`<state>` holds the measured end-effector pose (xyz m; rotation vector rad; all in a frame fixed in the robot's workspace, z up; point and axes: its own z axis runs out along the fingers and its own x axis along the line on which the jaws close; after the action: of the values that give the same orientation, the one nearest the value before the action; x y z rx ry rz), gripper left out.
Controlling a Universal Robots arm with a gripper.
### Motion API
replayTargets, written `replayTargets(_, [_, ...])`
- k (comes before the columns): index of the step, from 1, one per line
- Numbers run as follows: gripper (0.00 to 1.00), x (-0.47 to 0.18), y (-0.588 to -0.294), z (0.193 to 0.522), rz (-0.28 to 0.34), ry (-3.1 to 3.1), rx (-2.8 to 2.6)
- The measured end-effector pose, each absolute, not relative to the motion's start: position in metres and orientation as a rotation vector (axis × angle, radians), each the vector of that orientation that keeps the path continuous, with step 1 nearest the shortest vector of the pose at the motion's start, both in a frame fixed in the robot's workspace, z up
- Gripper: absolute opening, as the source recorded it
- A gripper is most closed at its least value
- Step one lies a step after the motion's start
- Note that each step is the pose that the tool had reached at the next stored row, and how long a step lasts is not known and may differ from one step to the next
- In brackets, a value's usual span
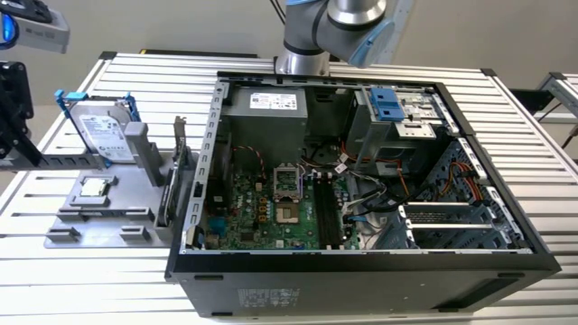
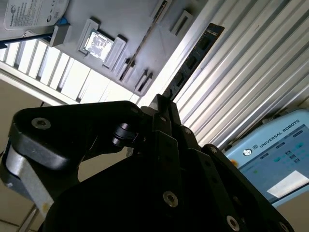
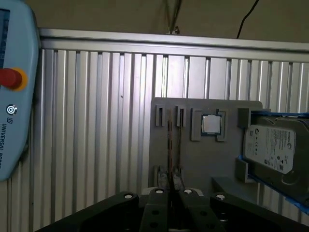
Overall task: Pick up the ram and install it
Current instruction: 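Pick up the ram and move it above insertion slot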
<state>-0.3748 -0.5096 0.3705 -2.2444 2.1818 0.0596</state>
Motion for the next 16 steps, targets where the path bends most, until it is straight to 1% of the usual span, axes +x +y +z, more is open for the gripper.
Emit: replayTargets(16, [0.00, -0.3748, -0.5096, 0.3808, 0.060, 2.183, -2.243])
